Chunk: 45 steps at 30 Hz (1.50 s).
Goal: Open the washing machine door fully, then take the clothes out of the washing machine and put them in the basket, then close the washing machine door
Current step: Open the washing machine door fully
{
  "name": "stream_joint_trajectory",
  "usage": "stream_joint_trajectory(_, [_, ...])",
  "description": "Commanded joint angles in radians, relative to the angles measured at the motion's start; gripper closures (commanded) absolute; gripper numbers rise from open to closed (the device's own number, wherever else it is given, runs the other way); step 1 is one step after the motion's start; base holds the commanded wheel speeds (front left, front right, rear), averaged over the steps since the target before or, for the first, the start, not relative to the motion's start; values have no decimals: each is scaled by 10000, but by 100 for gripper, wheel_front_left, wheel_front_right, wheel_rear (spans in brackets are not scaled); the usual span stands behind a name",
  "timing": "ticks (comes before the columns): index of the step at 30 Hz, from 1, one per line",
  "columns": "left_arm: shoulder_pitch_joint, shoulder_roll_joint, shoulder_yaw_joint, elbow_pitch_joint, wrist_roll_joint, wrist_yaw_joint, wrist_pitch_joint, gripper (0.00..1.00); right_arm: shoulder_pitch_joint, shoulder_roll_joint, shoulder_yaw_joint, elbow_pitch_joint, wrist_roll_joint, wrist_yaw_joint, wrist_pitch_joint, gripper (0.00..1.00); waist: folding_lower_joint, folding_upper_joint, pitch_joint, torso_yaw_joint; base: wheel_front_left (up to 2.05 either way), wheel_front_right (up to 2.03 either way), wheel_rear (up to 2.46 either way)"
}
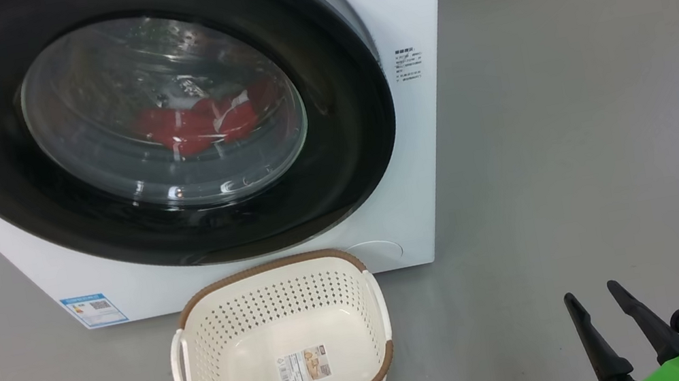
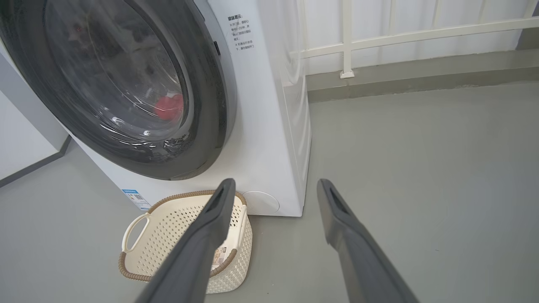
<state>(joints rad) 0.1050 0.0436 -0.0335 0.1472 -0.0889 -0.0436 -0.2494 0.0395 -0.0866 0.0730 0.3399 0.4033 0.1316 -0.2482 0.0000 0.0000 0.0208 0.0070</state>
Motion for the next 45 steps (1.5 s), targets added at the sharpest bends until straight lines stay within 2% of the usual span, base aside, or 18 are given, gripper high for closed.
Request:
stream_joint_trajectory(1, [-90,68,294,-280,-82,-21,-124,0,-159,-61,154,-271,-169,-9,-136,0,0,0,1,3,0,0,0])
stream_joint_trajectory(8, [-151,67,252,-303,-113,-26,-124,0,-238,-17,142,-361,-162,-9,-136,0,0,0,55,56,0,0,0])
stream_joint_trajectory(10, [-178,67,236,-314,-129,-25,-124,0,-318,26,219,-391,8,-9,-136,63,0,0,93,80,0,0,0])
stream_joint_trajectory(11, [-193,67,226,-318,-138,-25,-124,0,-386,43,268,-409,82,-9,-136,84,0,0,113,90,0,0,0])
stream_joint_trajectory(12, [-208,67,212,-321,-145,-26,-124,0,-468,61,322,-434,170,-9,-136,100,0,0,137,103,0,0,0])
stream_joint_trajectory(16, [-355,67,109,-339,-171,-16,-124,0,-1020,180,390,-633,945,-9,-136,100,0,0,360,188,0,0,0])
stream_joint_trajectory(23, [-734,67,-276,-306,-328,19,-124,0,-2562,311,343,-999,2943,-9,-136,100,0,0,754,553,0,0,0])
stream_joint_trajectory(29, [-1007,66,-684,-252,-528,104,-124,0,-3886,246,430,-1328,5250,-9,-136,100,0,0,1150,1045,0,0,0])
stream_joint_trajectory(35, [-1359,66,-1035,-207,-687,162,-124,0,-5006,-463,857,-1692,8238,-9,-127,100,0,0,1664,1541,0,0,0])
stream_joint_trajectory(39, [-1637,66,-1224,-176,-811,209,-124,0,-5730,-1003,1059,-2140,10176,-9,316,100,0,0,2055,1801,0,0,0])
stream_joint_trajectory(45, [-1985,66,-1587,-110,-969,247,-124,0,-6537,-1599,974,-2320,11727,-9,1391,100,0,0,2529,2132,0,0,0])
